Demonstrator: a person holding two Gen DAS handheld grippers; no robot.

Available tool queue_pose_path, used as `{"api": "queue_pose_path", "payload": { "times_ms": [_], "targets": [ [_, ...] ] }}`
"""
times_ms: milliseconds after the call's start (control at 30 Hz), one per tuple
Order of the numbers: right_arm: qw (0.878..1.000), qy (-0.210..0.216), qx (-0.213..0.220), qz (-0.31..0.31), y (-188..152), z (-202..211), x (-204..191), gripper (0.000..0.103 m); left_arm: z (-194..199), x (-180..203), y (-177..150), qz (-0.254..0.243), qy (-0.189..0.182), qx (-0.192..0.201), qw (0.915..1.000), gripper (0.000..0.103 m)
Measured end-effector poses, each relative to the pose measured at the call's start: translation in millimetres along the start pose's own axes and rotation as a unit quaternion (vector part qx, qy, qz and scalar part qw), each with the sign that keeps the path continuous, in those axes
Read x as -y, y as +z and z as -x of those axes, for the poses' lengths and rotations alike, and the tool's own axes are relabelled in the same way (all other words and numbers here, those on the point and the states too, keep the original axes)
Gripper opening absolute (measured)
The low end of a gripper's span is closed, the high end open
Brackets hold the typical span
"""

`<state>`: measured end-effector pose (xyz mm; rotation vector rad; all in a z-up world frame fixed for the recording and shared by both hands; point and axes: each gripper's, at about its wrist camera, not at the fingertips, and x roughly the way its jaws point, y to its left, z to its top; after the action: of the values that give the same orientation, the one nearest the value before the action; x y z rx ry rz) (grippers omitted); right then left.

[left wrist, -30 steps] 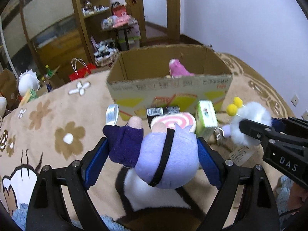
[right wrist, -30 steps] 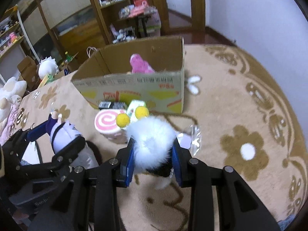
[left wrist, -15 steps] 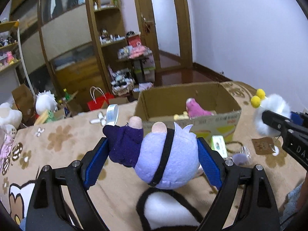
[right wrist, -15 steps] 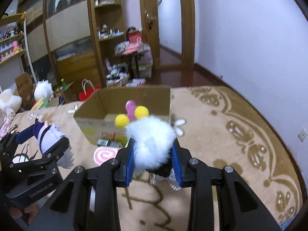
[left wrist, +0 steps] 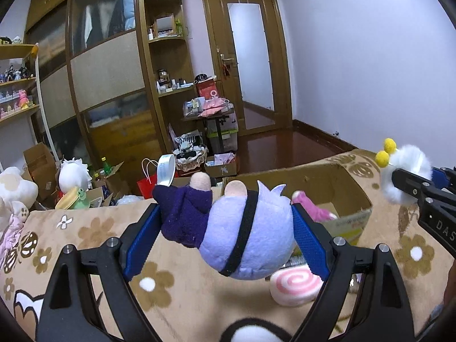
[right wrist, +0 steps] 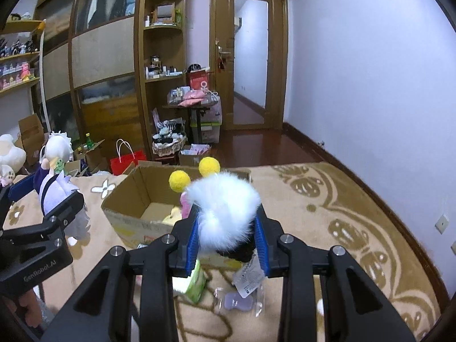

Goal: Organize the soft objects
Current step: 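Lift both held plushes and carry them toward the cardboard box, then lower the purple-and-white doll into the box with the left tool while the right tool lowers the white pom-pom plush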

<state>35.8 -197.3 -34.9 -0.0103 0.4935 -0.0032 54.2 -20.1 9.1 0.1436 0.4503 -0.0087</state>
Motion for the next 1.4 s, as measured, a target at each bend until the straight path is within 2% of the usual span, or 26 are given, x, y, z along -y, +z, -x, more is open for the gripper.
{"api": "queue_pose_path", "payload": {
  "times_ms": [133, 333, 667, 933, 1400],
  "targets": [
    [1.000, 0.007, 0.010, 0.000, 10, -7, -1, 0.035, -8, -6, 10, 0.015, 0.000, 0.018, 0.9997, 0.088],
    [1.000, 0.008, 0.019, 0.001, 18, -17, -3, 0.035, -21, 0, 26, 0.001, 0.007, 0.034, 0.9994, 0.088],
    [0.998, -0.009, 0.054, 0.031, 39, -27, -9, 0.035, -38, 0, 38, -0.003, 0.015, 0.034, 0.9993, 0.089],
    [0.996, -0.018, 0.075, 0.038, 53, -36, -11, 0.035, -51, 2, 42, -0.004, 0.008, 0.028, 0.9996, 0.089],
    [0.999, 0.002, 0.035, 0.015, 45, -74, 2, 0.036, -90, 4, 29, -0.003, -0.012, -0.013, 0.9998, 0.089]
  ]
}}
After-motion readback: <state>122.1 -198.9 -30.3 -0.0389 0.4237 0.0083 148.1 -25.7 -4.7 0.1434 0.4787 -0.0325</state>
